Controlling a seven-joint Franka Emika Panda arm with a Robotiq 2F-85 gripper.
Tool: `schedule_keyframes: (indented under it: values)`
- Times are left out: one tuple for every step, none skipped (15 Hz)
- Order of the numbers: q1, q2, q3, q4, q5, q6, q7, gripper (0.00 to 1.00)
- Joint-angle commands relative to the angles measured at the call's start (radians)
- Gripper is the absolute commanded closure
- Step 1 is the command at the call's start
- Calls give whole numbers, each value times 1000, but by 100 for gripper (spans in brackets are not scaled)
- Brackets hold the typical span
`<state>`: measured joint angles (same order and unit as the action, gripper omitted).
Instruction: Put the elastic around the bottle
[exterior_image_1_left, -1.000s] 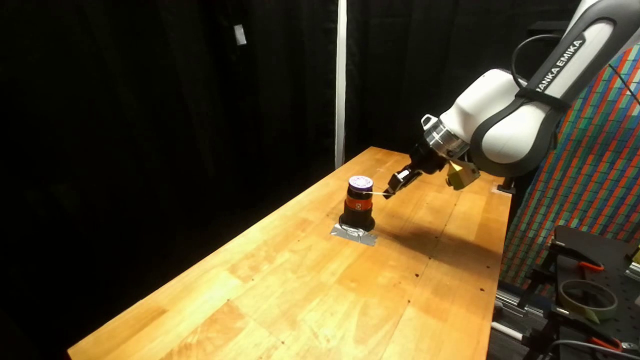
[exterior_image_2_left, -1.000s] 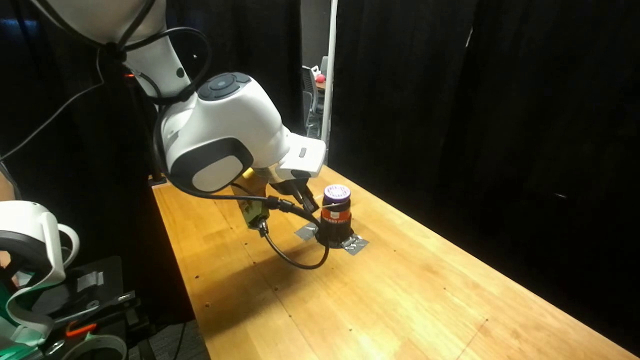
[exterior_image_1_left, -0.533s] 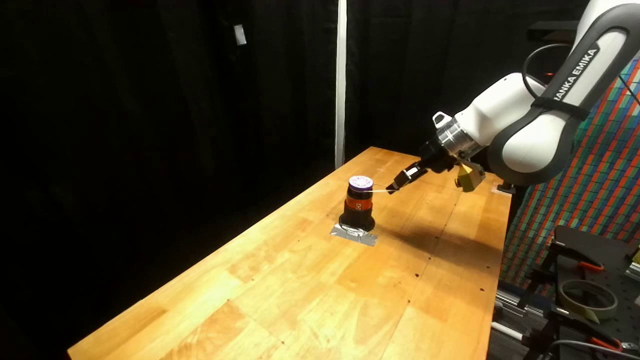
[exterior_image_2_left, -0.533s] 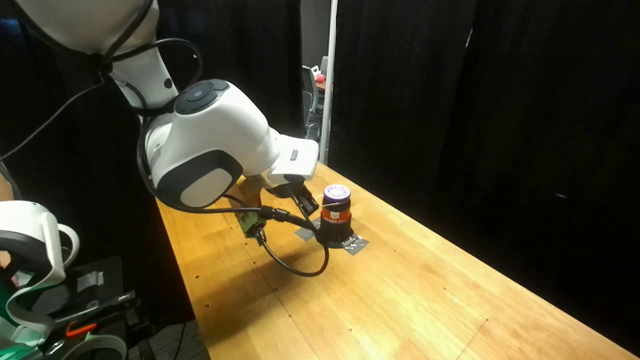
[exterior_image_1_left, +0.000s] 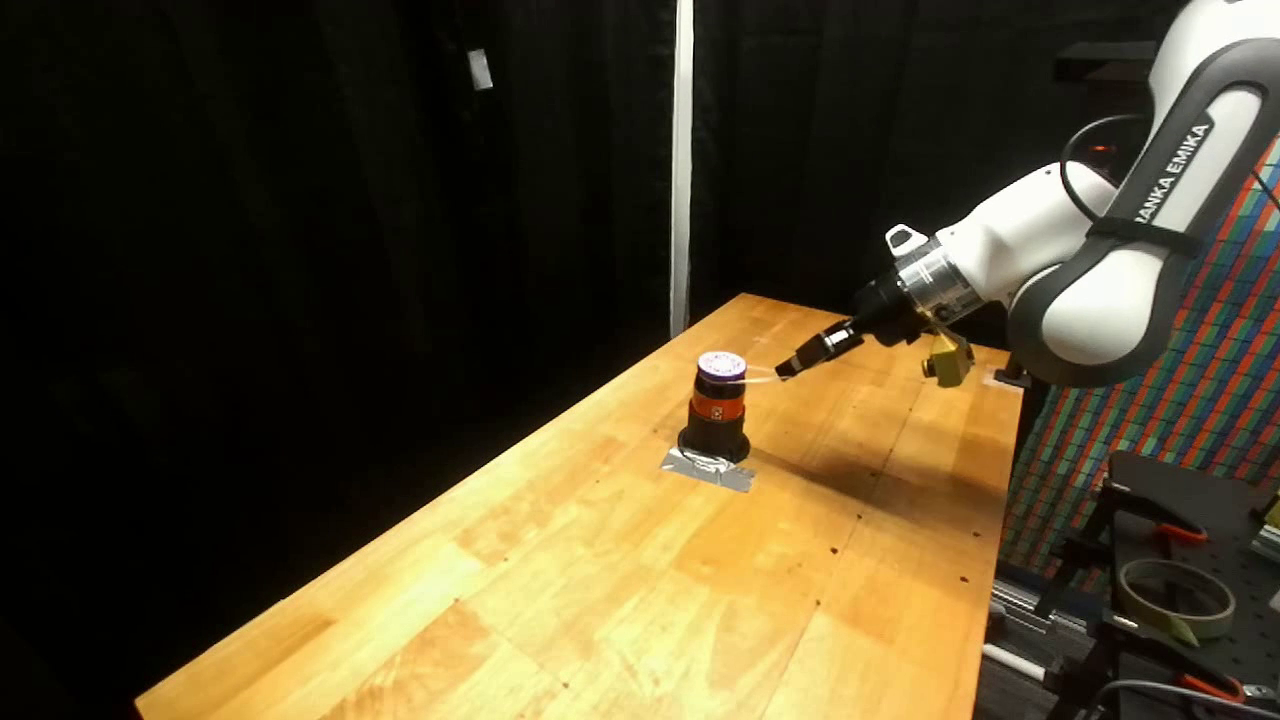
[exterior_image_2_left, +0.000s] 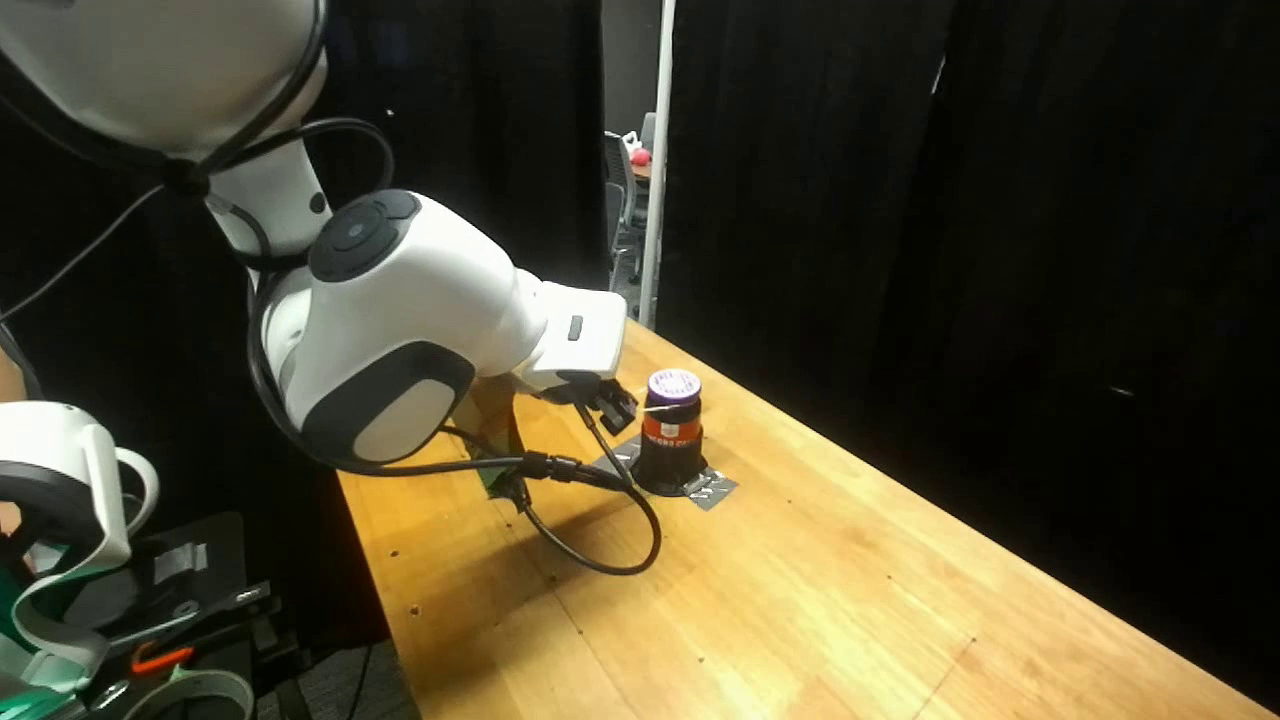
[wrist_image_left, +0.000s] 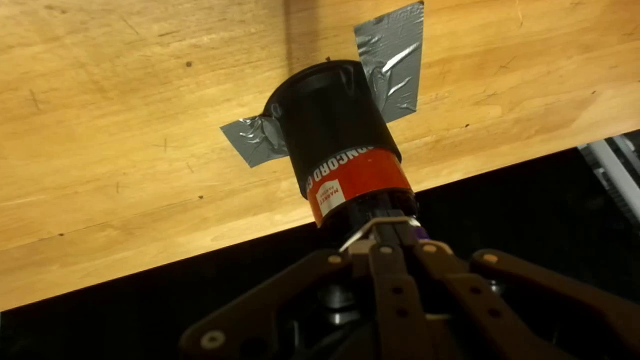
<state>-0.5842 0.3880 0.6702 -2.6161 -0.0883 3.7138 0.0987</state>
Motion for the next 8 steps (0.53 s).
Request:
schedule_keyframes:
  values:
    - [-68, 25, 36, -32, -87, 101, 49, 95]
    - [-77, 32, 37, -34, -103, 117, 54, 94]
    - [18, 9, -82, -31, -183, 135, 146, 95]
    - [27, 11, -102, -30, -212, 148, 166, 94]
    - [50, 10, -139, -30, -247, 165, 198, 95]
    - [71, 12, -173, -27, -281, 185, 228, 95]
    - [96, 11, -209, -27, -311, 208, 258, 95]
    - [120, 12, -241, -26, -335, 229, 282, 94]
